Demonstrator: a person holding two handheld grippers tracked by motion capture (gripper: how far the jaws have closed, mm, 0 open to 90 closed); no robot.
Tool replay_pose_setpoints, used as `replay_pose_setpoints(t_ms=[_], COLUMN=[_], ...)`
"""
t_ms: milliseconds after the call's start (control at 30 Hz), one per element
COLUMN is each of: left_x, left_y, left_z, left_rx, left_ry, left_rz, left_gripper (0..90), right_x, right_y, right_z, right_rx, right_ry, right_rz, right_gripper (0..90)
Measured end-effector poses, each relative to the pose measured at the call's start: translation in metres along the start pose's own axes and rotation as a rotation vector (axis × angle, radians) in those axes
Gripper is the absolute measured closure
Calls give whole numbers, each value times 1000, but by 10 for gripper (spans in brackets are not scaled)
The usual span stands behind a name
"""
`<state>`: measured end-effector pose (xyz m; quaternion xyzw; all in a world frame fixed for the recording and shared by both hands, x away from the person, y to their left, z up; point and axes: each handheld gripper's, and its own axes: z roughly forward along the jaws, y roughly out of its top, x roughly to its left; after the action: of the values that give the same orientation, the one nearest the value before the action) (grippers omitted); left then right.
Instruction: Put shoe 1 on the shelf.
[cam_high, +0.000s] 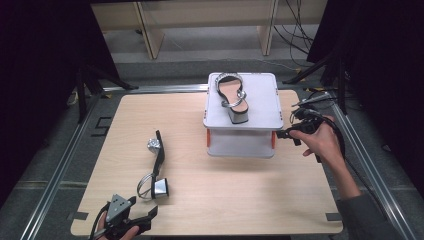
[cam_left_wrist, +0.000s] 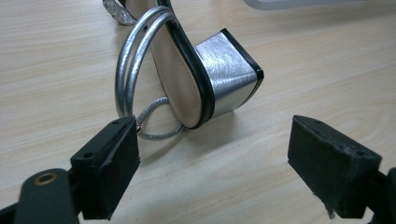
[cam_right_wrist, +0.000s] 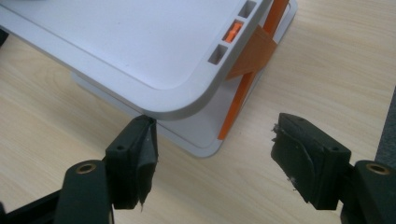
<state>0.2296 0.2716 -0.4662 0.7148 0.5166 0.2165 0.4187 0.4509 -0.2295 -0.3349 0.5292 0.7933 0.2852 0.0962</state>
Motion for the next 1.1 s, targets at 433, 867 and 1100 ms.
replay_pose_setpoints(t_ms=[433, 867, 1100], left_x=[1, 2, -2], left_y=[13, 26, 33], left_z=[14, 29, 37], left_rx=[-2, -12, -7], left_ry=[-62, -53, -31], left_rz=[-80, -131, -99], left_gripper=[221, 309, 388], right_x=[-6, -4, 2], right_y=[-46, -104, -123], right_z=[1, 29, 33], right_rx=[-9, -12, 38], right_ry=[91, 124, 138], right_rz=[-32, -35, -61], right_gripper=[281, 278, 279])
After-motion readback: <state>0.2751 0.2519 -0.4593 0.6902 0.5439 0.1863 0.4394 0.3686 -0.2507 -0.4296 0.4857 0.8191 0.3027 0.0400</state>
